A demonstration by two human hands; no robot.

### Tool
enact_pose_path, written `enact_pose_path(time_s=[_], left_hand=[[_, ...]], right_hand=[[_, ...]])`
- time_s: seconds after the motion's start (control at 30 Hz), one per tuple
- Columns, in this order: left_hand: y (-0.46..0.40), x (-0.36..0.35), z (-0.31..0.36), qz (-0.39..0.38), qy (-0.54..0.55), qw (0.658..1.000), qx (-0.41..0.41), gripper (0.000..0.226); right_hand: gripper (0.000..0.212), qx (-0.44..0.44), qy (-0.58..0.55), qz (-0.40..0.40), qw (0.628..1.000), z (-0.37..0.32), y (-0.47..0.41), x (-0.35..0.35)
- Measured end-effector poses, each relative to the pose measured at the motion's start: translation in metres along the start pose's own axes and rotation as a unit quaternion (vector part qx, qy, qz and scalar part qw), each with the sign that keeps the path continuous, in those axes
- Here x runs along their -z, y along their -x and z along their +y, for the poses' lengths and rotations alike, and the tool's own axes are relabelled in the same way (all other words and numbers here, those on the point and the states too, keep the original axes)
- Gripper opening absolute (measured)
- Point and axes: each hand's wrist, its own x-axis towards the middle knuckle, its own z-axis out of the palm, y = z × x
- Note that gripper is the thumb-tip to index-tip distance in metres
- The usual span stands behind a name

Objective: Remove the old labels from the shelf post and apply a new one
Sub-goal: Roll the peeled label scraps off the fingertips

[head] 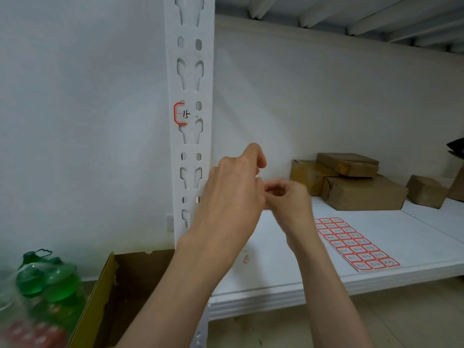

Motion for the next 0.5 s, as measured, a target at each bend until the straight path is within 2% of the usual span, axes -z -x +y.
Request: enact_pose_path(time_s=[0.07, 0.2, 0.27, 0.5], left_hand=[[-0.001, -0.003, -0.003, -0.019, -0.020, 1.000, -0.001, 0.017], [-0.001, -0.009, -0.009, -0.059, -0.052, 0.997, 0.000, 0.013], [0.000, -0.011, -0.010, -0.065, -0.054, 0.996, 0.001, 0.012], [-0.004, -0.014, -0.013, -0.066, -0.049, 0.997, 0.000, 0.010]], right_hand=[[0.007, -0.030, 0.072, -0.039, 0.996, 0.012, 0.004, -0.003], [0.038, -0.081, 0.149, -0.092, 0.981, 0.036, 0.009, -0.010], [0.046, -0.099, 0.175, -0.107, 0.974, 0.047, 0.009, -0.012], [0.012, -0.140, 0.189, -0.111, 0.965, 0.068, 0.001, -0.016]])
